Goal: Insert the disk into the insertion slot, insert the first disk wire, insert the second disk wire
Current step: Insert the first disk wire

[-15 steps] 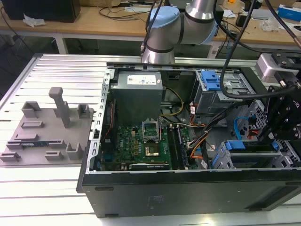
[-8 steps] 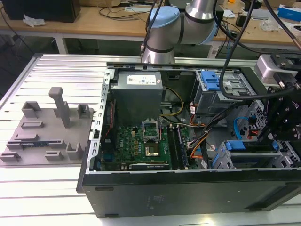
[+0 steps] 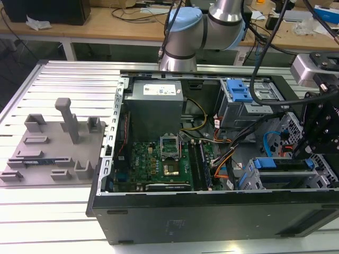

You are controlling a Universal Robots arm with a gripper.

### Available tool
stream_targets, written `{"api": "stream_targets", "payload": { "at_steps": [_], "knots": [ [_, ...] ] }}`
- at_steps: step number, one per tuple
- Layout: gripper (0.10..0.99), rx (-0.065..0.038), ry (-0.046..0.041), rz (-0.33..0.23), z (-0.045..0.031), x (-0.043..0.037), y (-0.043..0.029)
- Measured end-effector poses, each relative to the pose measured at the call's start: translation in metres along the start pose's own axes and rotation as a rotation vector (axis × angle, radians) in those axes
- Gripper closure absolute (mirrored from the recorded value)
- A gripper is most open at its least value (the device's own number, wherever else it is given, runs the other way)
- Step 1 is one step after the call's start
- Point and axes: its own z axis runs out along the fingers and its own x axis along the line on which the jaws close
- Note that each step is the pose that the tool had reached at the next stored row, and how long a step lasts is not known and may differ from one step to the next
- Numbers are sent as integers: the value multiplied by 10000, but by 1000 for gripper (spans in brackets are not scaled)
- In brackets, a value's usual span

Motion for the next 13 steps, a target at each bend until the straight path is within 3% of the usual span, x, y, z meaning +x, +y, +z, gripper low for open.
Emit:
{"api": "stream_targets", "payload": {
  "at_steps": [5, 10, 13],
  "knots": [
    [922, -1, -14, -105, -1, 0, 0],
    [922, -17, -132, -393, 1, -1, 0],
    [922, -18, -137, -494, 1, 0, 0]
  ]
}}
